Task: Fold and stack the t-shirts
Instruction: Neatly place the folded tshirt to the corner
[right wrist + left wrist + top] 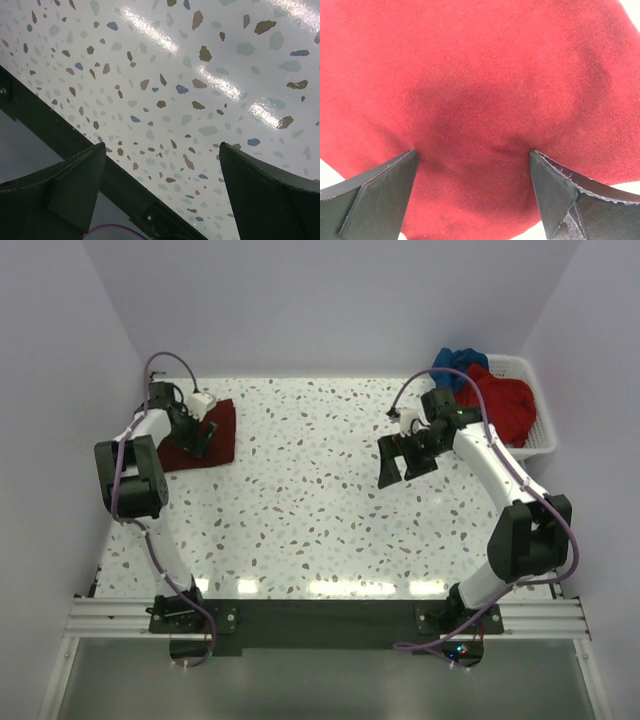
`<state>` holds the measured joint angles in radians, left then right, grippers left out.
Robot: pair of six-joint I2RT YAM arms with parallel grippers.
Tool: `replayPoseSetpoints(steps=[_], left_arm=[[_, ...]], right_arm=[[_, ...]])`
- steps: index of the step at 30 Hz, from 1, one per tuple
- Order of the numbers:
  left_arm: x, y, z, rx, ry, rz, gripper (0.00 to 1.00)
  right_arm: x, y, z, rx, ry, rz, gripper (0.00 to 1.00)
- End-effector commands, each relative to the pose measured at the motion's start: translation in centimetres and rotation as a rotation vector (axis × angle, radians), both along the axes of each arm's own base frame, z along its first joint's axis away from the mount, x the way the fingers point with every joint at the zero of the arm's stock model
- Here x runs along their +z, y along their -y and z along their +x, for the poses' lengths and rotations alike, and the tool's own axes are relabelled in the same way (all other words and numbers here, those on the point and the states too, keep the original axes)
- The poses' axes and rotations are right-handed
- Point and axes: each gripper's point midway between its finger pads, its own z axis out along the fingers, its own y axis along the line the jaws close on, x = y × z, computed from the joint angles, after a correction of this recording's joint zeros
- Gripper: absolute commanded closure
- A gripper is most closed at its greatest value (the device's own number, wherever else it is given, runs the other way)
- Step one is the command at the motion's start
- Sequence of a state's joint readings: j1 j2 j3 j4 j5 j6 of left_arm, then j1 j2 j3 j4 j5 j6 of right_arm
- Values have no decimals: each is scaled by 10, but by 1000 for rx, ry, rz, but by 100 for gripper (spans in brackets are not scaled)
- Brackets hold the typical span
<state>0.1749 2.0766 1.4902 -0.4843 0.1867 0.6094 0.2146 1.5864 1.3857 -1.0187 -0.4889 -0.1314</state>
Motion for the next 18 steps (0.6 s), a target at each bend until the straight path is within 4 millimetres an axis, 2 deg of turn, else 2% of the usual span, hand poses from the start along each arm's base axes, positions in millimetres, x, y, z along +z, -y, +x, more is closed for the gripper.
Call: replayPoseSetpoints(steps=[1,6,9,12,13,15,16,18], left_arm=[[-80,-47,-68,-192,-353,192,4],[-86,-57,-58,-253,-341,209,3],[-71,-59,-45,-258,-288,206,2],[-33,-60,-22,-229,-187,190,1],[-3,-61,-7,-212,-119,194,0],[25,-49,-1,-185,-71,126,0],[55,-46,7,-179,-15,114,0],[77,-33,4,-152,15,43,0]], right_arm=[[7,-2,9,10,22,11,1],[6,0,9,10,9,1,1],[8,0,8,11,14,1,1],[11,-1,6,16,23,7,1],[13,-1,6,16,28,13,1],[14,-2,4,17,34,17,1],[15,-2,4,17,37,18,1],[17,-2,3,17,42,22,1]])
